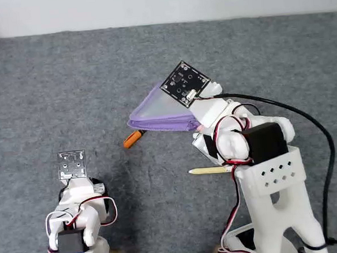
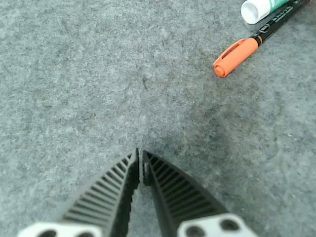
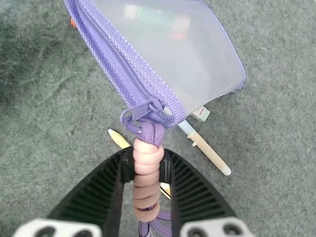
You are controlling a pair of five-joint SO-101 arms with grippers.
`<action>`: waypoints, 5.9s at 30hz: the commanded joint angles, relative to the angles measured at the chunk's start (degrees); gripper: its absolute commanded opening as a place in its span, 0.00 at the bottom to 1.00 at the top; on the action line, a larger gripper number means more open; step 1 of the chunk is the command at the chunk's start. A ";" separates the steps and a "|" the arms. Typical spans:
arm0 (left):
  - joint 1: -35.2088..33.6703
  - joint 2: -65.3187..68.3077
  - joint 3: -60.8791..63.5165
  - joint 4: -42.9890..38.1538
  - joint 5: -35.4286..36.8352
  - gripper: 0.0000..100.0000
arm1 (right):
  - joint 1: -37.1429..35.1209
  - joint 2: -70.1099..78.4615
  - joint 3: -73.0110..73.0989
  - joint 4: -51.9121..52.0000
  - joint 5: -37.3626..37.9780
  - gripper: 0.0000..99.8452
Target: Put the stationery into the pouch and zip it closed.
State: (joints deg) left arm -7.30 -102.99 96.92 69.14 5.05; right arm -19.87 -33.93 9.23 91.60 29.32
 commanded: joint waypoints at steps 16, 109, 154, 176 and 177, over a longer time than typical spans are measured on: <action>1.14 -0.79 -2.77 -19.60 -16.53 0.01 | -0.13 -1.10 -10.11 0.48 -2.29 0.01; 3.96 -0.70 -25.54 -23.56 -19.43 0.04 | -6.99 -2.77 -3.87 -35.82 36.22 0.01; 19.25 -0.35 -40.48 3.16 -8.88 0.04 | -13.58 0.31 -18.81 4.79 16.09 0.01; 34.99 7.82 -41.63 0.35 3.34 0.15 | -14.55 0.13 -16.26 7.25 11.96 0.01; 34.99 9.76 -41.63 -0.53 3.34 0.15 | -14.55 0.22 -16.26 7.25 11.96 0.01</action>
State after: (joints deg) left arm 27.16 -98.77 58.07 71.60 7.87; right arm -33.76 -32.26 -6.77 98.37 41.89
